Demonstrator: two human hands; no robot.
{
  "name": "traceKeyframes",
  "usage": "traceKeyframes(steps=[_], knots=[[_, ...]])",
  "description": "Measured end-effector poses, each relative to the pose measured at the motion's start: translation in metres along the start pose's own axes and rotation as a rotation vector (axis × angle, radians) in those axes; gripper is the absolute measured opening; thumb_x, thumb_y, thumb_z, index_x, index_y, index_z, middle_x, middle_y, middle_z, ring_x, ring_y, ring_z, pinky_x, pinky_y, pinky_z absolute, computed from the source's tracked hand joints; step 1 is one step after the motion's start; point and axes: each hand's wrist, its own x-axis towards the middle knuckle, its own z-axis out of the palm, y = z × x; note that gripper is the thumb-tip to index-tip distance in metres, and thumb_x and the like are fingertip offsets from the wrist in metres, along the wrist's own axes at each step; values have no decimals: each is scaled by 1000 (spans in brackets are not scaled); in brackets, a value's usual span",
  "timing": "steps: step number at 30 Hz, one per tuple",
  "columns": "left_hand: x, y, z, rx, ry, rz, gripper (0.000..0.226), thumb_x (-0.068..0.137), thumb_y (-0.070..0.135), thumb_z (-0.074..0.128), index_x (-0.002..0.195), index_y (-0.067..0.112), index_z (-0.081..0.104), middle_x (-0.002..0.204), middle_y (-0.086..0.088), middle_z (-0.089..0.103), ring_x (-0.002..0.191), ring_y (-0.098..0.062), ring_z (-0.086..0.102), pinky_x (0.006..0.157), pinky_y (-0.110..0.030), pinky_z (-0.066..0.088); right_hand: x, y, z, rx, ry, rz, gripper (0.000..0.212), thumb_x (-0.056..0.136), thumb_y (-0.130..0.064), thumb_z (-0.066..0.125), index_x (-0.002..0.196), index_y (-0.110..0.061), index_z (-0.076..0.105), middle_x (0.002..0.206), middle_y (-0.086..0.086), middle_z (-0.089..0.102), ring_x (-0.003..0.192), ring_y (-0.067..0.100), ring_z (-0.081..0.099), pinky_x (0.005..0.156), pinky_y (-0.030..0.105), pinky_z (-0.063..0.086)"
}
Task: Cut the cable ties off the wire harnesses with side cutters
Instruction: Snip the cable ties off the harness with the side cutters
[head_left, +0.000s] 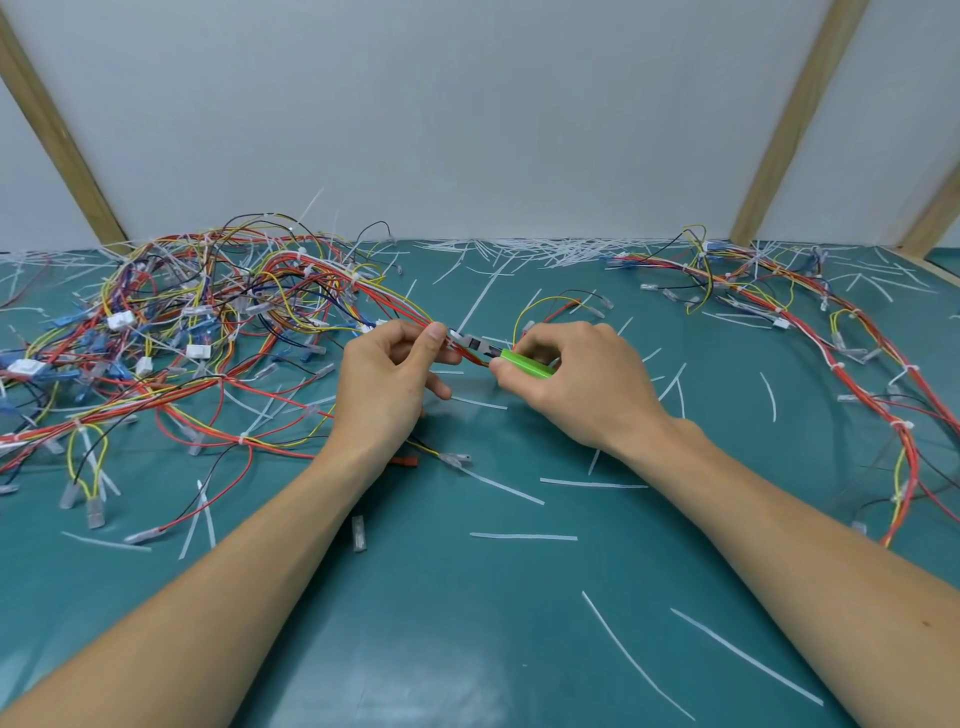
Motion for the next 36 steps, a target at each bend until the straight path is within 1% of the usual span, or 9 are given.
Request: traceKeyframes(steps=[4, 8, 12, 16, 19, 22, 28, 33, 36], knots=[[0, -1, 0, 5, -8, 9, 23, 101, 26, 59, 85, 11, 68, 84, 0, 77, 50, -13, 64, 46, -17, 43, 0, 0, 0, 15, -23, -2, 43, 77, -68, 57, 81, -28, 71, 72, -12, 67, 79, 19, 62, 75, 36, 54], [-1, 0, -1, 19, -9, 8, 22, 101, 25, 59, 85, 12, 66, 84, 1, 77, 50, -12, 64, 44, -23, 42, -1, 0, 0, 34, -47, -13, 43, 78, -67, 56, 80, -26, 69, 70, -9, 65, 78, 22, 61, 75, 38, 54], [-1, 0, -1, 25, -16, 10, 22, 101, 24, 59, 84, 12, 66, 82, 2, 77, 50, -11, 64, 43, -24, 42, 0, 1, 0, 51, -72, -19, 42, 79, -65, 56, 78, -25, 68, 69, -7, 64, 76, 21, 59, 74, 38, 53], [-1, 0, -1, 23, -18, 6, 21, 101, 24, 59, 84, 13, 66, 81, 4, 77, 50, -10, 63, 42, -22, 42, 0, 2, 0, 49, -82, -18, 44, 79, -67, 54, 78, -25, 69, 70, -7, 64, 77, 22, 59, 74, 38, 52], [-1, 0, -1, 21, -14, 5, 21, 101, 25, 59, 85, 13, 66, 82, 4, 77, 50, -10, 62, 41, -21, 43, 0, 2, 0, 51, -83, -19, 44, 79, -66, 54, 76, -25, 68, 68, -7, 62, 75, 21, 57, 71, 37, 51], [-1, -1, -1, 14, -19, 8, 21, 101, 24, 59, 85, 13, 66, 82, 4, 77, 50, -10, 62, 41, -21, 43, 0, 2, 0, 47, -80, -16, 43, 79, -66, 54, 74, -24, 67, 66, -8, 61, 74, 20, 57, 67, 35, 47], [-1, -1, -1, 20, -17, 9, 21, 101, 25, 59, 87, 11, 66, 82, 5, 77, 49, -9, 62, 41, -21, 44, 0, 2, 0, 41, -82, -19, 43, 80, -66, 54, 74, -25, 66, 65, -7, 60, 73, 21, 55, 67, 35, 46], [-1, 0, 0, 19, -18, 5, 20, 101, 24, 59, 85, 12, 65, 82, 4, 77, 49, -9, 62, 41, -21, 43, -2, 3, 1, 1, -75, -33, 44, 80, -67, 51, 80, -26, 67, 68, -7, 61, 75, 23, 56, 66, 34, 43], [-1, 0, -1, 20, -13, 0, 20, 101, 24, 59, 87, 12, 65, 83, 4, 77, 50, -10, 62, 41, -21, 43, -4, 3, 1, -54, -57, -63, 39, 86, -66, 55, 83, -28, 63, 71, -8, 61, 76, 23, 57, 66, 35, 43]])
